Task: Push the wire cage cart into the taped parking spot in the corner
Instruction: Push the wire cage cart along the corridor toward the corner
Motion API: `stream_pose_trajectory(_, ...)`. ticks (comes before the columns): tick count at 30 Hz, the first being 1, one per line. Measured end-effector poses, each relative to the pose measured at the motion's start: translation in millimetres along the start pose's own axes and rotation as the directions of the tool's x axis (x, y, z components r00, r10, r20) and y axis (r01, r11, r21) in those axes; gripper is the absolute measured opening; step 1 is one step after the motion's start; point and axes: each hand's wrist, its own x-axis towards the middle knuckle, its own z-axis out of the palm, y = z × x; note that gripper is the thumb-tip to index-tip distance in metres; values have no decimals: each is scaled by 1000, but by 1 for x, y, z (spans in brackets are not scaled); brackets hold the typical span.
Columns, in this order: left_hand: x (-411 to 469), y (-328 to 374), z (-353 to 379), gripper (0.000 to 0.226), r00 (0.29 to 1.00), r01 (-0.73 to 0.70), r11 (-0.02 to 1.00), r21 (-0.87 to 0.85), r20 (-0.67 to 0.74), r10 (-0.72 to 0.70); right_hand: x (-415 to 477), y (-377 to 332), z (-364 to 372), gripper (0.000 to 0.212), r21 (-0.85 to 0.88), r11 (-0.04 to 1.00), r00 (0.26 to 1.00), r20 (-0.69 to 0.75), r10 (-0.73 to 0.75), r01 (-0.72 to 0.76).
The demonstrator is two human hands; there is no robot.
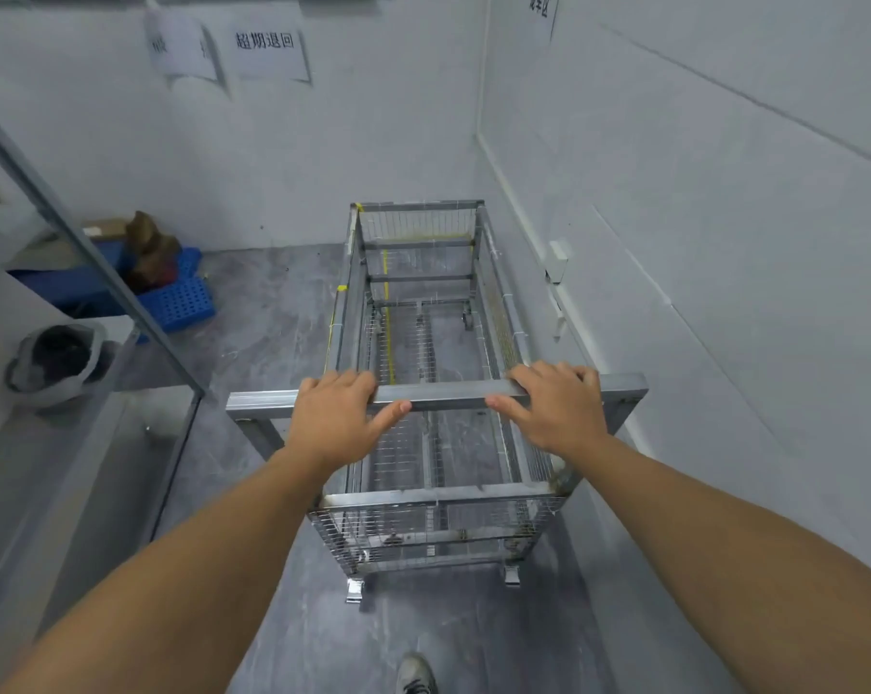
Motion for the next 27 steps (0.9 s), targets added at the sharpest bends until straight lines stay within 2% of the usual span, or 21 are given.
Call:
stream_pose_trajectory(10,105,-28,9,70,999,3,1000,9,54,-3,103,19,15,43,13,1000,999,-32,-2,2)
stream_pose_trajectory(15,153,-35,17,73,998,8,1000,19,56,-9,152,36,20,54,-5,1000,1000,-14,-1,1)
stream_pose_trajectory(21,219,-44,25,72,998,17,1000,11,53,-17,215,54,24,47,-9,1000,1000,-23,-5,5)
stream_pose_trajectory(27,282,-61,31,70,999,15,1000,-13,45,-15,279,67,33,54,-40,999,999,-28,-21,20)
